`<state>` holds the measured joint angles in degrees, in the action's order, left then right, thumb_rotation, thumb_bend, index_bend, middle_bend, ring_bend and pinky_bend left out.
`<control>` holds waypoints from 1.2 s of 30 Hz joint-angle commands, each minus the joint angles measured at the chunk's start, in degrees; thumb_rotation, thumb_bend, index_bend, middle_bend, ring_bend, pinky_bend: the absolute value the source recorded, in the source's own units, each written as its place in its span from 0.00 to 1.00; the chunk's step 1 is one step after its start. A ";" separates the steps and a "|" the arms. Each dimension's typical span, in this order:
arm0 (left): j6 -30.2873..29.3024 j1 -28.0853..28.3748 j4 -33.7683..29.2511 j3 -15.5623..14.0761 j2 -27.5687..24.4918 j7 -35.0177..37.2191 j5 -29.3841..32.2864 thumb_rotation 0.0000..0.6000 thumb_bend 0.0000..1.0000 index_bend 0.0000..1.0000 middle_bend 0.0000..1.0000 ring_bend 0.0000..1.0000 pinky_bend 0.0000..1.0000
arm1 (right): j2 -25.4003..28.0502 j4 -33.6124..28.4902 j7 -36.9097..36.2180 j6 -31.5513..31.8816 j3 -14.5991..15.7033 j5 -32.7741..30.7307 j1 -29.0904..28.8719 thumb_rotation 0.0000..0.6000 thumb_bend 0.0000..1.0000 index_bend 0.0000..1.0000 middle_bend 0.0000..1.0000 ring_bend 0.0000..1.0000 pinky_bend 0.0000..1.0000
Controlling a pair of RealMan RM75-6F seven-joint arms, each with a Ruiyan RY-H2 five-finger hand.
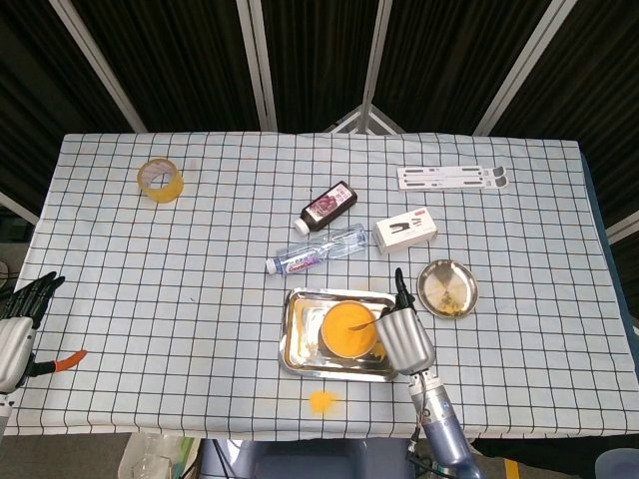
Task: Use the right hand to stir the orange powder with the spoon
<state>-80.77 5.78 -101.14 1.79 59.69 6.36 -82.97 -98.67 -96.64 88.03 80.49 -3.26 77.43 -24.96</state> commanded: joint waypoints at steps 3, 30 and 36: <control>0.01 -0.04 0.03 -0.09 0.09 -0.26 -0.04 1.00 0.00 0.00 0.00 0.00 0.00 | 0.29 0.53 -1.46 0.52 0.47 -0.74 0.89 1.00 0.90 0.83 0.75 0.43 0.00; 0.91 0.26 -0.17 0.01 -0.03 0.16 0.54 1.00 0.00 0.00 0.00 0.00 0.00 | 2.36 -9.57 16.18 -4.13 -3.05 -17.33 -8.11 1.00 0.90 0.83 0.76 0.44 0.00; 1.07 0.29 -0.26 -0.08 -0.07 0.29 0.51 1.00 0.00 0.00 0.00 0.00 0.00 | 3.19 -11.10 16.03 -2.00 -2.92 -17.92 -8.98 1.00 0.90 0.83 0.76 0.44 0.00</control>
<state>-79.70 6.06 -101.39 1.71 59.62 6.66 -82.47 -95.68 -107.50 104.01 78.29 -6.26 59.61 -33.76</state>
